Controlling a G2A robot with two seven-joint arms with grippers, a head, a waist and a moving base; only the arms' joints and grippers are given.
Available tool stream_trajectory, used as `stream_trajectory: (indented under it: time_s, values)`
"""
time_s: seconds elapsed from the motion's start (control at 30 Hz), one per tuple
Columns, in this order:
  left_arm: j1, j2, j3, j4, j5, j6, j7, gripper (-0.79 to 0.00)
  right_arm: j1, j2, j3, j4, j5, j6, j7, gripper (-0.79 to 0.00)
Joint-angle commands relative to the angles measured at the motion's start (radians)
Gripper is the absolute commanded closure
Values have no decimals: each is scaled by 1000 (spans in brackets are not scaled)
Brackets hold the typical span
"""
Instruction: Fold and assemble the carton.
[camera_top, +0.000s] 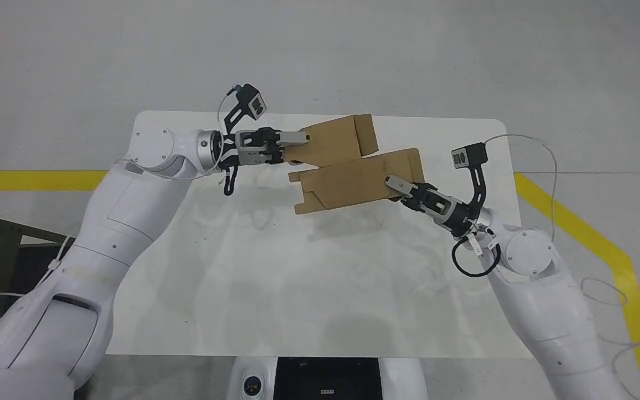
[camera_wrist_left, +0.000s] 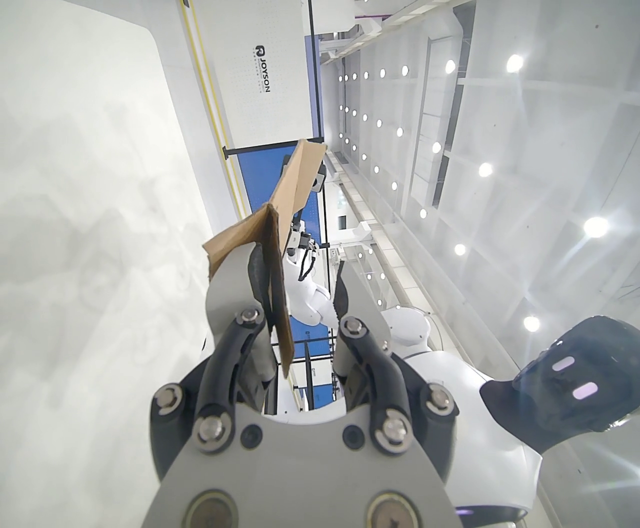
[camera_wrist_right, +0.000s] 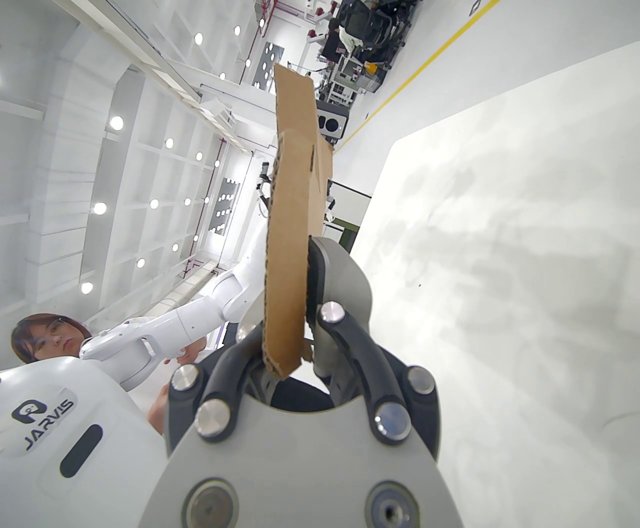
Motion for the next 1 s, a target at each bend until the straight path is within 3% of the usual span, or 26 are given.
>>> stream_trajectory:
  time_s: [0.0, 0.1, 0.33, 0.43, 0.47, 0.5, 0.53, 0.73, 0.97]
  values:
    - [3, -2, -4, 1, 5, 3, -3, -209, 0, 0, 1, -2, -1, 0, -1, 0]
    - [6, -5, -10, 3, 12, 9, -5, -117, -1, -1, 2, -2, -2, 0, 0, 0]
    - [15, -11, -26, 3, 26, 17, -8, -95, -9, -2, 8, -9, -3, 2, 2, 0]
    - [19, -14, -33, -1, 28, 21, -9, 0, -13, -2, 9, -10, -3, 0, 5, 0]
    - [21, -15, -35, -2, 29, 20, -9, 0, -15, -2, 9, -11, -2, 2, 8, -34]
    - [23, -16, -37, -5, 29, 20, -11, 0, -16, -2, 10, -12, -5, 2, 16, -382]
    - [24, -17, -40, -7, 30, 21, -11, 0, -18, -1, 12, -9, -7, 2, 24, -785]
    - [26, -17, -63, -17, 57, 13, -20, 0, -26, 9, 56, 54, -83, -47, 47, -785]
    - [19, -9, -84, -22, 163, 2, -41, 0, -16, 21, 107, 73, -27, -110, 151, -785]
